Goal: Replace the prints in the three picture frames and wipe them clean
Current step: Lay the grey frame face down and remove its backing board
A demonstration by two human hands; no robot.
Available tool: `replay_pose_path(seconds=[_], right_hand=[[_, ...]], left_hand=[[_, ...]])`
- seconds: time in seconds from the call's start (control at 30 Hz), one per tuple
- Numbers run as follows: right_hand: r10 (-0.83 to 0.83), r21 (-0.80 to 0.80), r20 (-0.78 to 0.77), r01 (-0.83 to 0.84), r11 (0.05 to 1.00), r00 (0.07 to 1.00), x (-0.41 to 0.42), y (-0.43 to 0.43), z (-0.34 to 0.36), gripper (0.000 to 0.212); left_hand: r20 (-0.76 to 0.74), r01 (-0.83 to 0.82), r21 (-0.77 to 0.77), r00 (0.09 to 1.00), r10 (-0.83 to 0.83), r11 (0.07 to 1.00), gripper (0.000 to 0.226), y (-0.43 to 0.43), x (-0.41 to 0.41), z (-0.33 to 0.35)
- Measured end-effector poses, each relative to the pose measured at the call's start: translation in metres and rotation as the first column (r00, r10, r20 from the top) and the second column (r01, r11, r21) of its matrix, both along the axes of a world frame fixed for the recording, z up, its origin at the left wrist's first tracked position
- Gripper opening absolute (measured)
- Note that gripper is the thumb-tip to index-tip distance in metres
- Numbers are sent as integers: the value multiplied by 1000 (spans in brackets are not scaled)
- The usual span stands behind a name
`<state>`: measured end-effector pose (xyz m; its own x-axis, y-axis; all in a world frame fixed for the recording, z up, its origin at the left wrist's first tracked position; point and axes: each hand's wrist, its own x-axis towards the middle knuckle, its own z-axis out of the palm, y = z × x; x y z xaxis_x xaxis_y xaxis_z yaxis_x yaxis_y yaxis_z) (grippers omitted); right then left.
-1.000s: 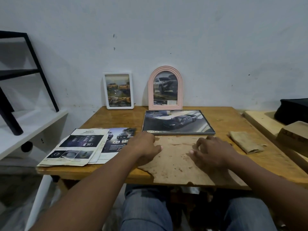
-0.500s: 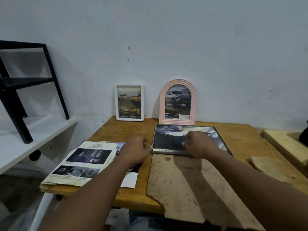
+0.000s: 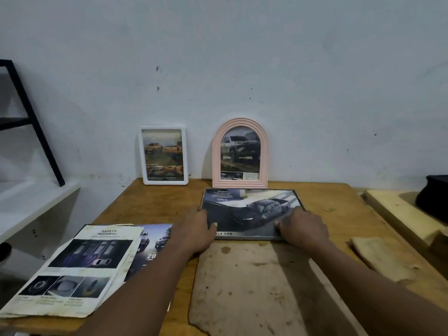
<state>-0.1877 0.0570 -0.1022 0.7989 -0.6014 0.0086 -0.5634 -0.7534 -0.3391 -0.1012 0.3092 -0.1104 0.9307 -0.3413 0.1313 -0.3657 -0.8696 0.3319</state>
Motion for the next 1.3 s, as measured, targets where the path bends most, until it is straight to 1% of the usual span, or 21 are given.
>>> replay_pose_path(seconds=[0.1,0.17,0.33,0.43,0.5,0.57,0.67,0.77,0.8,0.87,0.93,1.0,1.17,1.3], right_hand=[[55,28,25,-56,998,998,1,17,2,45],[66,29,40,-67,997,997,4,25,3,48],[13,48,88,-18,999,996,11,32,-2,70],[-23,38,68,21,999,997,14,35,-4,72],[-49,48,71,46,998,996,14,37,-2,69],[-62,45,106,58,997,992,13,37,-1,59],[-45,-28,155,50,998,987,13,38,-1,48],[-3,-83,285,27,996,959,13,41,-3,41],[17,-69,350,7,998,937,12,41,-2,40],[32,55,472,-66,996,881,12,41,1,37],[-12,191,543,-109,976,840,12,38,8,40],[-53,242,582,-110,964,812,12,35,14,42],[-30,227,639,-151,962,769,11,31,20,35],[-5,187,691,-173,967,723,10,31,23,30]], left_hand=[[-5,-45,-14,999,45,999,38,11,6,0],[-4,-66,-10,998,66,998,39,18,9,1],[-6,-85,-36,996,85,996,37,22,11,-1],[-3,-84,-64,996,84,994,36,22,12,-4],[0,-82,-74,997,82,994,37,22,14,-6],[3,-83,-79,997,83,993,37,21,15,-7],[7,-88,-91,996,89,992,38,21,16,-10],[18,-96,-92,995,98,991,38,21,15,-11],[19,-97,-93,995,99,991,38,20,16,-12],[18,-99,-89,995,101,991,40,20,16,-12],[26,-108,-66,994,110,992,40,21,17,-13],[49,-118,-22,992,119,993,41,21,17,-14],[54,-127,9,991,126,992,44,17,17,-12],[40,-132,3,990,132,991,46,18,19,-13]])
